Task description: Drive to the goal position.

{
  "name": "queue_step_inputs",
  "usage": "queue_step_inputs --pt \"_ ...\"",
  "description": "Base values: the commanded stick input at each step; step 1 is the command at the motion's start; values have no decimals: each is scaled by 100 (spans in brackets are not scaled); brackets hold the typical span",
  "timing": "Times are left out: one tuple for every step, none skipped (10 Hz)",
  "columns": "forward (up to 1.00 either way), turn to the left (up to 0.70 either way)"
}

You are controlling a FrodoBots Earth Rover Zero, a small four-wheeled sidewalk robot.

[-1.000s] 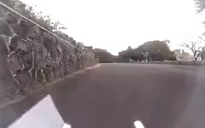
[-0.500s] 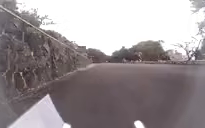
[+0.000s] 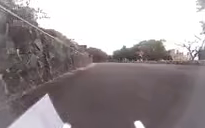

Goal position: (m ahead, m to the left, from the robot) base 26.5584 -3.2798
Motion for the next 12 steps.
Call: queue_step_inputs --pt "100 -18" --pt "100 0" --pt "100 0" --pt "100 0" --pt "100 0" --pt "100 0" --pt "100 -3" --pt "100 -17" --pt "100 -32" --pt "100 -14" --pt "100 -5" --pt "100 -30"
